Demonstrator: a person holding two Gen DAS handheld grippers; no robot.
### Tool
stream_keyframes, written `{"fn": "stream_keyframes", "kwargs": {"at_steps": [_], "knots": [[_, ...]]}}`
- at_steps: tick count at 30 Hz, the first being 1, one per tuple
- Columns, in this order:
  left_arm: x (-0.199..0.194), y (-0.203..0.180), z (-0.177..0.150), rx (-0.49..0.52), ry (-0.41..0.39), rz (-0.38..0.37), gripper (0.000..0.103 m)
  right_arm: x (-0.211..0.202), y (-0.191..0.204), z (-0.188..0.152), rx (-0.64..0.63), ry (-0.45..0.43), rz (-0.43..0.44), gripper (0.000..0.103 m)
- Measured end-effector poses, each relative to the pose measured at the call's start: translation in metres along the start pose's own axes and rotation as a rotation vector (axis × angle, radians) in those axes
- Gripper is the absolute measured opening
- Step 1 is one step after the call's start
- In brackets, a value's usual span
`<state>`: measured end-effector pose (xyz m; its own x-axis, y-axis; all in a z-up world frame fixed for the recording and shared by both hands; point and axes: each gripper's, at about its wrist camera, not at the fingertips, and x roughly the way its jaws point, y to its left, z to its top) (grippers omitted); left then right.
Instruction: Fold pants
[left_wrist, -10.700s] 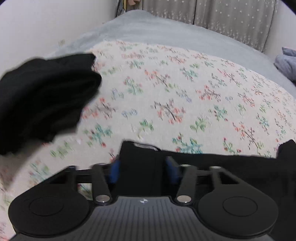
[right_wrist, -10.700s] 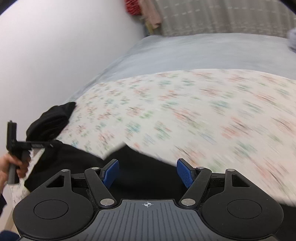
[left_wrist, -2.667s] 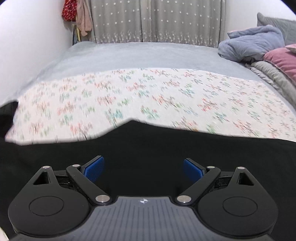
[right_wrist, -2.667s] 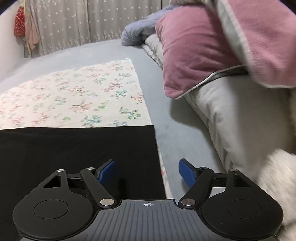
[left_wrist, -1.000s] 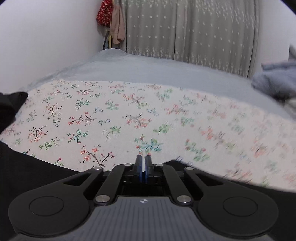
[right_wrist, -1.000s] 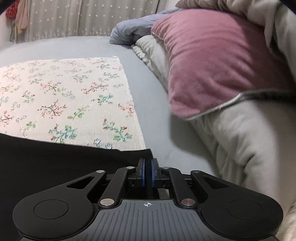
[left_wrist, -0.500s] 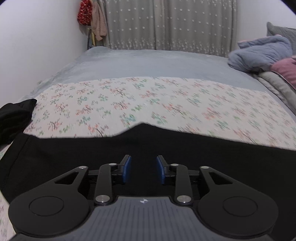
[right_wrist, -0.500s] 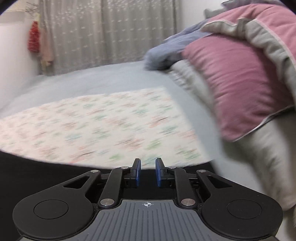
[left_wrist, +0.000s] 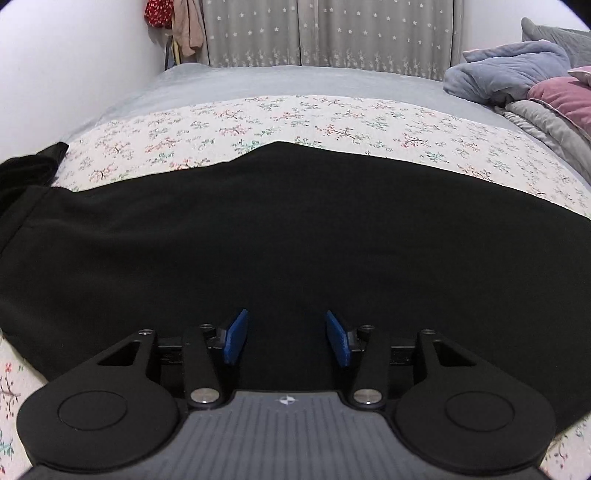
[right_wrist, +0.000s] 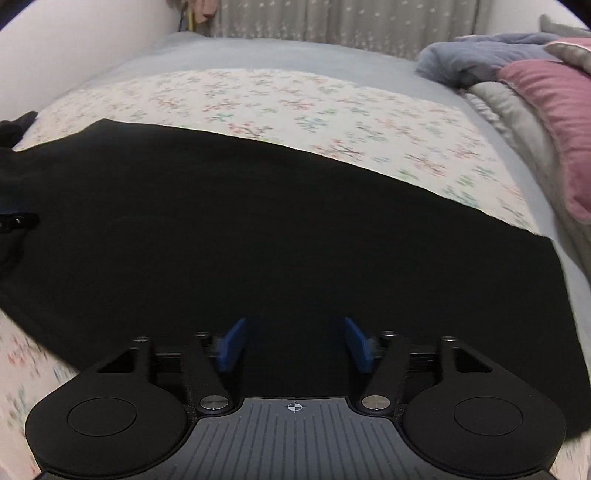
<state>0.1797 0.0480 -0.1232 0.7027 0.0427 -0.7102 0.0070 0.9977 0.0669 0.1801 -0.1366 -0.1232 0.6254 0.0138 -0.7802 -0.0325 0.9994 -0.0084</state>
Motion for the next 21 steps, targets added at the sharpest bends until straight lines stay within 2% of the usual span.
{"fn": "stream_keyframes", "kwargs": {"at_steps": [3, 7, 9, 11, 13, 16, 18, 21], "knots": [[-0.001, 0.005, 0.001, -0.015, 0.014, -0.014, 0.070, -0.017, -0.029, -0.019, 0.110, 0.005, -0.007, 0.068], [-0.004, 0.007, 0.001, -0.038, 0.027, -0.025, 0.070, -0.046, -0.073, -0.045, 0.237, -0.027, -0.092, 0.068], [-0.009, 0.003, 0.000, -0.041, 0.035, -0.032, 0.070, -0.068, -0.102, -0.060, 0.372, -0.084, -0.053, 0.068], [-0.011, 0.001, 0.001, -0.053, 0.040, -0.064, 0.070, -0.086, -0.134, -0.080, 0.561, -0.135, 0.032, 0.068], [-0.015, -0.005, 0.002, -0.051, 0.040, -0.092, 0.070, -0.093, -0.162, -0.104, 0.764, -0.153, 0.089, 0.069], [-0.020, -0.018, 0.000, -0.020, 0.032, -0.123, 0.070, -0.094, -0.191, -0.130, 1.006, -0.173, 0.124, 0.070], [-0.022, -0.026, -0.002, 0.002, 0.035, -0.140, 0.070, -0.088, -0.199, -0.138, 1.094, -0.193, 0.154, 0.070], [-0.019, -0.030, -0.001, 0.011, 0.036, -0.155, 0.070, -0.074, -0.200, -0.138, 1.123, -0.201, 0.121, 0.070]]}}
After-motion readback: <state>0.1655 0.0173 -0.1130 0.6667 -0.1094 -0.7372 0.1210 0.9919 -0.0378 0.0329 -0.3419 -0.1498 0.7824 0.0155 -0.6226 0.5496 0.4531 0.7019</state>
